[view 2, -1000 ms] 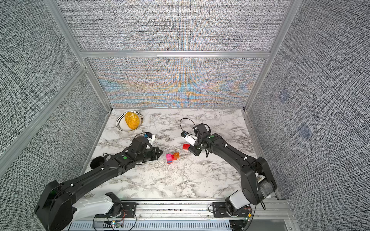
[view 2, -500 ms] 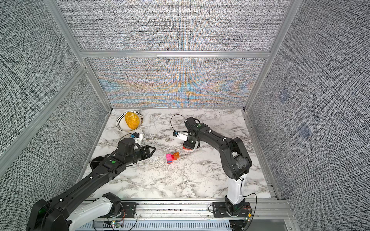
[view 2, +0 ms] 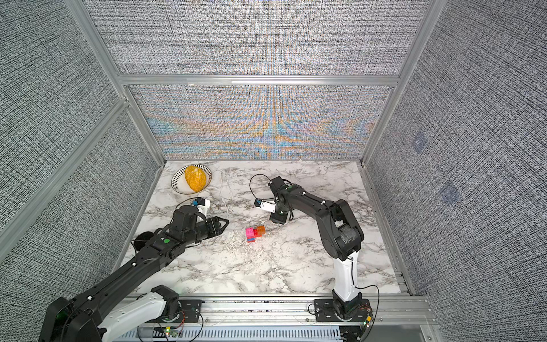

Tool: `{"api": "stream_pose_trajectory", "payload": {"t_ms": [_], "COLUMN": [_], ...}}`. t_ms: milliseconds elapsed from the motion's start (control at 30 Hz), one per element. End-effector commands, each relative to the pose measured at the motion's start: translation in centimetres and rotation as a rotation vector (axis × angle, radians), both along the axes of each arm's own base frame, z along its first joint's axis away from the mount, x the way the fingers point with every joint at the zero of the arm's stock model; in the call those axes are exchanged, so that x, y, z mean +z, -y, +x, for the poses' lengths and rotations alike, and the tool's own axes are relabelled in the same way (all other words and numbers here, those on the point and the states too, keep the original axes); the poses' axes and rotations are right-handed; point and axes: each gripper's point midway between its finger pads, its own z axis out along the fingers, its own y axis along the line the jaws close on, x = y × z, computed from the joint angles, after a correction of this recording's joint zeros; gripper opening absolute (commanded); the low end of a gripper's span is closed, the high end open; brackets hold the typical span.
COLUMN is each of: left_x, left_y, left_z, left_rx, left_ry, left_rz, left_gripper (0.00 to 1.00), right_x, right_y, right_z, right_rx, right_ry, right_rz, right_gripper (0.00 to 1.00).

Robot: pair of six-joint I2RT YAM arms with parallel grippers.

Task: Assemble the letter p with lego
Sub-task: Pick up the lego brick from the center of the board.

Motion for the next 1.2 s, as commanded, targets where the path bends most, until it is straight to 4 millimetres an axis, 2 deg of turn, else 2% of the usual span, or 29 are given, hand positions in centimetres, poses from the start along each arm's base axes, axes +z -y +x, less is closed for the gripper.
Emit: {"api": "stream_pose_trajectory", "payload": {"t_ms": [0,333,800,867,1033,1133,1167], "left_x": [0.0,-0.2,-0.4,-0.5,-0.7,-0.8,-0.8], "left_y": [0.0,-0.2,-0.2,-0.3,-0.3,-0.3,-0.3], "left_z": [-0.2,-0.3,-0.3,-0.3,-0.2,-0.2,-0.2], "left_rx": [-0.011,-0.010,-0.010,-0.009,-0.008,-0.007,-0.008], "left_ry": [0.003,-0.001,-0.008,-0.010,-0.012,-0.011,-0.010], "left_rz": [0.006,0.012,0.018,0.019,0.023,0.020,0.019], "left_gripper": [0.48,0.46,0.45,0.45,0.44,0.44,0.43], "right_x": [-0.2,-1.1,-1.4,-1.4,-1.1,-0.2,0.3], "right_y": [0.3,0.5,0.6,0.6,0.6,0.3,0.2], "right_z": [0.2,0.4,0.8,0.8,0.9,0.9,0.9], "right_rx": [-0.022,-0.032,-0.048,-0.049,-0.049,-0.040,-0.033], "right_ry": [-0.003,-0.016,-0.023,-0.026,-0.029,-0.023,-0.019], "right_rz": [-0.026,-0.047,-0.041,-0.039,-0.028,-0.008,-0.002], "right_gripper": [0.55,0.51,0.38,0.33,0.12,0.00,0.00]}}
